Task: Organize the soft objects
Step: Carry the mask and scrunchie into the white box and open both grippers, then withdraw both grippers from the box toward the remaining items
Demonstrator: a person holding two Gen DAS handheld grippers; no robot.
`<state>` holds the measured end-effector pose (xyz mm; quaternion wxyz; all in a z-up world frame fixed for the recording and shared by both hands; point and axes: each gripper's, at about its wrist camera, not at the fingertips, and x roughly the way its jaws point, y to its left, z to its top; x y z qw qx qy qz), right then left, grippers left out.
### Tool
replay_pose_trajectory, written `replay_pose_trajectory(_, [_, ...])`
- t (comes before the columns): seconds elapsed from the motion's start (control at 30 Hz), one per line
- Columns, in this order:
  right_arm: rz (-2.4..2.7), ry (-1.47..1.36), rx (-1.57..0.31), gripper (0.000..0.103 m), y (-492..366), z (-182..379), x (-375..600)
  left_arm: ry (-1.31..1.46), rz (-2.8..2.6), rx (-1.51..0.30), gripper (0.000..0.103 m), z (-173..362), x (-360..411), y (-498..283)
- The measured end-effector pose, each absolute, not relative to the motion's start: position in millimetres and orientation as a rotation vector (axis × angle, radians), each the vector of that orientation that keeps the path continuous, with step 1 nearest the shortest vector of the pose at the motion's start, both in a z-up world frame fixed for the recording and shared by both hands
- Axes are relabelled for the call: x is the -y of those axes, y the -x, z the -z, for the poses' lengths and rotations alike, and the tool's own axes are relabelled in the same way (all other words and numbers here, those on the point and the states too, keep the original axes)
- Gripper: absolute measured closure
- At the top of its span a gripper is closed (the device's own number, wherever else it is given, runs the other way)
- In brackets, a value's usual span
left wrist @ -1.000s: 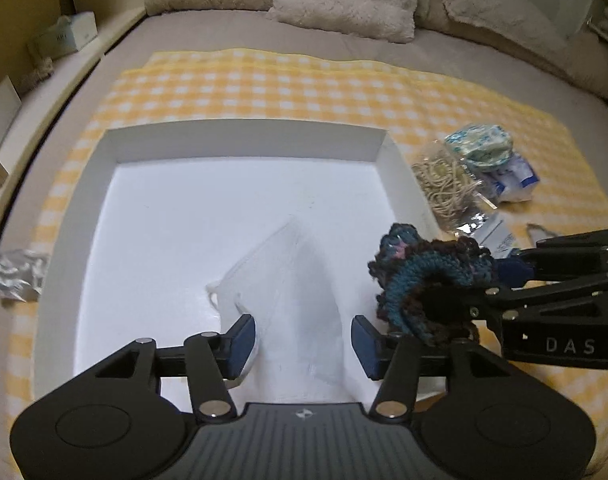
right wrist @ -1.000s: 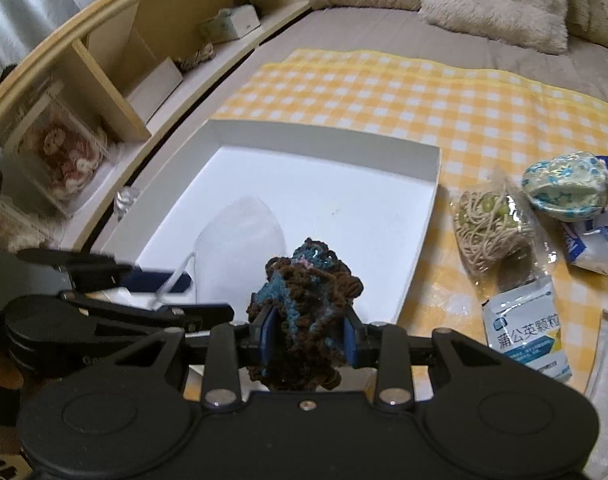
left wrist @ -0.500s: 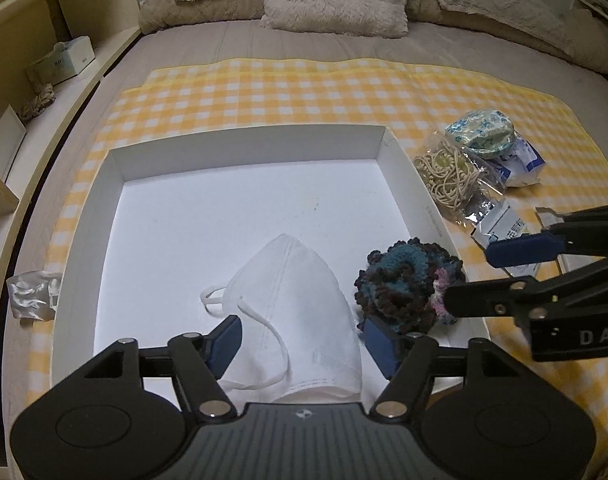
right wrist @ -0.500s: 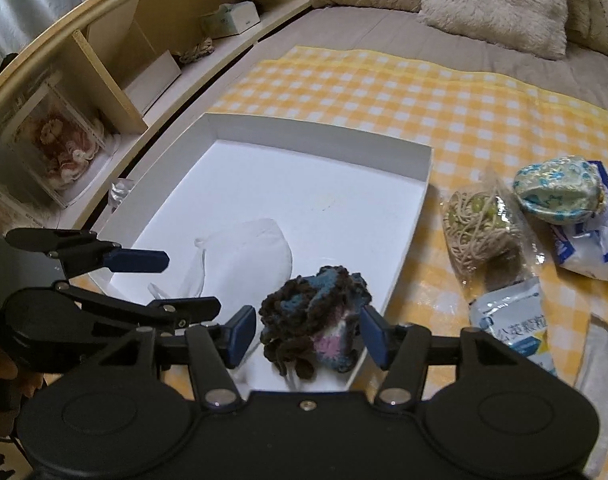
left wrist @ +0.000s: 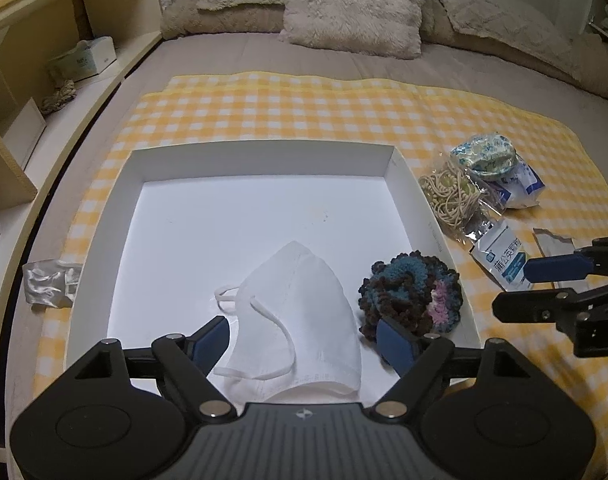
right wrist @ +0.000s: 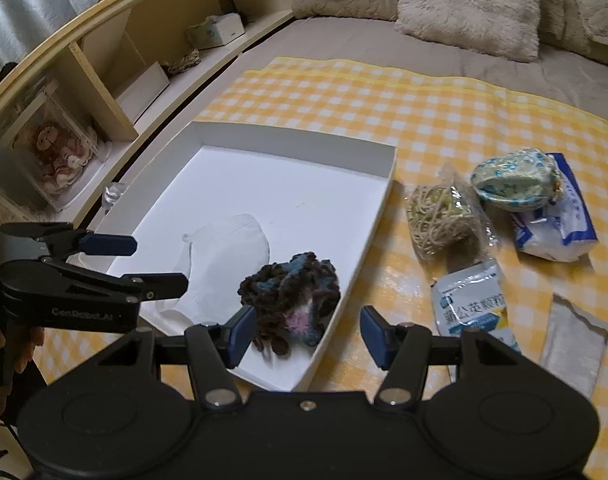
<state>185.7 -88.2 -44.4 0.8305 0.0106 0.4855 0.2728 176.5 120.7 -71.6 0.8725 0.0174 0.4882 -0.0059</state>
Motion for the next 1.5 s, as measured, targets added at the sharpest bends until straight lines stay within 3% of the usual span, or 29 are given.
replay_pose_trajectory(0.3, [-0.555,-0.028,-0.986,0.035,-173.8,33.0,94.1,-0.027,-0.019,-0.977,0.007,57.7,-123.3,-158.5])
replay_pose_trajectory(0.5, [-0.530,-0.005,-0.934,0.022,-162.1,23.9,101.3,-0.007,-0.034,-0.926,0.000,43.7,-124.0,-147.3])
replay_pose_trajectory(0.57, [-0.501,0.000,-0.910,0.011,-159.0,20.2,105.4,-0.005,-0.037,-0.911,0.000,39.7,-123.9,-144.0])
replay_pose_trajectory(0.8, [-0.432,-0.029,-0.845,0.001,-152.3,10.8,132.1,0.004,-0.026,-0.865,0.000,27.4,-116.9,-139.4])
replay_pose_trajectory(1.13, [-0.304,-0.074,-0.716,0.000,-143.7,-0.8,191.9,0.030,0.036,-0.759,0.000,13.5,-80.8,-148.7])
replay_pose_trajectory(1.5, [-0.139,-0.153,-0.719,0.000,-147.3,10.7,262.9,0.059,0.118,-0.757,0.000,23.9,-17.8,-178.8])
